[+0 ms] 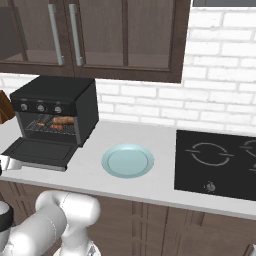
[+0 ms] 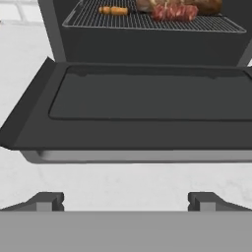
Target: Pick up the kebab skewer and baguette bread, and place them inside the toaster oven. Close the toaster oven door and start by setting the timer.
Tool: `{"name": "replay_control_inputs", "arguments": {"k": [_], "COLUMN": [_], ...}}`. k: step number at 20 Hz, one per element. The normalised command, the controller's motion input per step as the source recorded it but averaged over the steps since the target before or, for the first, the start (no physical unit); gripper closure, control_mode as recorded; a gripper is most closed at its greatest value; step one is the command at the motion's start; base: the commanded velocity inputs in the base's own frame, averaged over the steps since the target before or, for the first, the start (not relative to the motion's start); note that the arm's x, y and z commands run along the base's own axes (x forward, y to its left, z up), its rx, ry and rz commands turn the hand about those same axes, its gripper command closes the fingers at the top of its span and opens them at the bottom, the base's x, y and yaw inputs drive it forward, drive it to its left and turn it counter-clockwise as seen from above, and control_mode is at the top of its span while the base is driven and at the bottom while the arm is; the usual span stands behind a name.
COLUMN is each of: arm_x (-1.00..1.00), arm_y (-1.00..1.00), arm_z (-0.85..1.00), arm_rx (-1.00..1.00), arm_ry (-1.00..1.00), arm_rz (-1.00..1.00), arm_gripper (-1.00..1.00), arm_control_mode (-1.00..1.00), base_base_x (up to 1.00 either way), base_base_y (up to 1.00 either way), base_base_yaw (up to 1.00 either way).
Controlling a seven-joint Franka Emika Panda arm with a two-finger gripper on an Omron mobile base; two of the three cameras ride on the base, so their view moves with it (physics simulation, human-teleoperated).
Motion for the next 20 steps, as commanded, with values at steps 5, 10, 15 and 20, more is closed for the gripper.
{"name": "replay_control_inputs", "arguments": {"k": [5,10,15,20], "arm_x": [0.14,0.16,0.21,0.20], "arm_y": [0.00,0.00,0.00,0.00], "arm_z": [-0.20,-0.26,-0.33,-0.27], "arm_rx": [0.00,0.00,0.00,0.00], "arm_ry": [0.00,-0.01,-0.05,-0.04], "arm_rz": [0.00,0.00,0.00,0.00], "arm_gripper": [-1.00,-1.00,-1.00,-1.00], "arm_control_mode": [-1.00,-1.00,-1.00,-1.00], "base_base_x": [0.00,0.00,0.00,0.00], "base_base_y": [0.00,0.00,0.00,0.00], "base_base_yaw": [0.00,0.00,0.00,0.00]}}
